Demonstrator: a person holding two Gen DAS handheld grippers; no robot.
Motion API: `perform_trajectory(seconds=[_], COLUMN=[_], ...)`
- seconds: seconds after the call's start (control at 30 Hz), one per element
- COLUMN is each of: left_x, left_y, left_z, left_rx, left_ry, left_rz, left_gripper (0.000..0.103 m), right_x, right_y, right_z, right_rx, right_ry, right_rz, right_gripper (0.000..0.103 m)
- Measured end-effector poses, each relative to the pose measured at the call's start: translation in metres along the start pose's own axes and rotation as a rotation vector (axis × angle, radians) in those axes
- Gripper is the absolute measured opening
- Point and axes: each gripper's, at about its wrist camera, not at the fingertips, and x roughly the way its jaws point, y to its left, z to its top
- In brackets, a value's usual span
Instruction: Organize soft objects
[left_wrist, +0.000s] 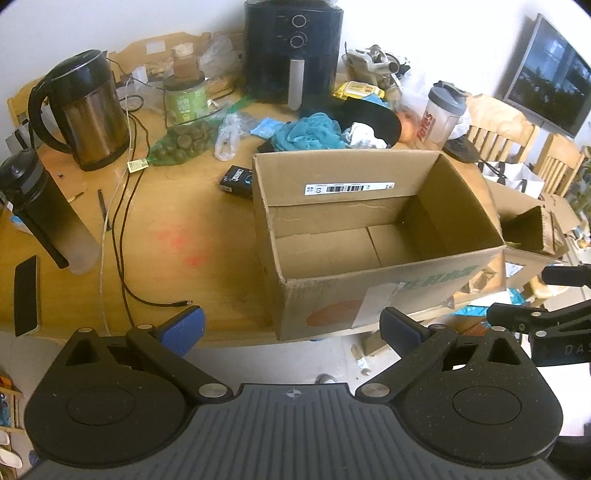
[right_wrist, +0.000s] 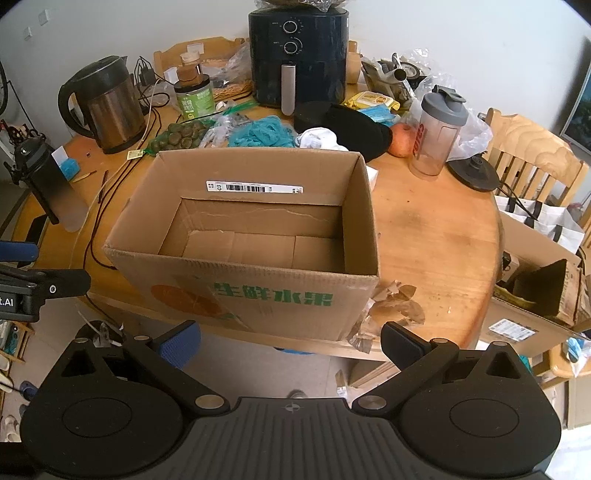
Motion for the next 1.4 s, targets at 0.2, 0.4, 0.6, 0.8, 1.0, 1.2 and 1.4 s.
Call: perform_trajectory(seconds=[0.2, 0.4, 0.6, 0.8, 1.0, 1.2, 1.4], left_x=[0.002, 0.003, 0.004, 0.007, 0.007, 0.007, 0.005], left_y=[0.004, 0.005, 0.005, 0.007, 0.009, 0.009, 0.012], left_z=[0.001, 0.004, 0.004, 0.005, 0.006, 0.005, 0.005], left_rx=[-0.002, 0.001, 0.0, -0.004, -0.003, -0.004, -0.008], left_ry=[-0.002, -0.003, -0.003, 0.0, 0.001, -0.001, -0.004], left_rz=[0.012, 0.017, 0.02, 0.025, 0.027, 0.03, 0.037], left_gripper=[0.103, 0.103, 0.103, 0.103, 0.103, 0.103, 0.103], right_x=[0.003, 0.006, 0.009, 0.01, 0.011, 0.011, 0.013], right_y=[-0.001, 0.0, 0.001, 0.003, 0.003, 0.003, 0.0], right_z=[0.004, 0.008, 0.011, 0.013, 0.013, 0.013, 0.015], right_rx=[0.012, 0.011, 0.005, 0.003, 0.003, 0.002, 0.005], right_ry=[0.007, 0.009, 0.011, 0.014, 0.014, 0.014, 0.008], right_rz=[-0.005, -0.011, -0.014, -0.015, -0.016, -0.015, -0.019], right_gripper=[0.103, 0.103, 0.103, 0.103, 0.103, 0.103, 0.103])
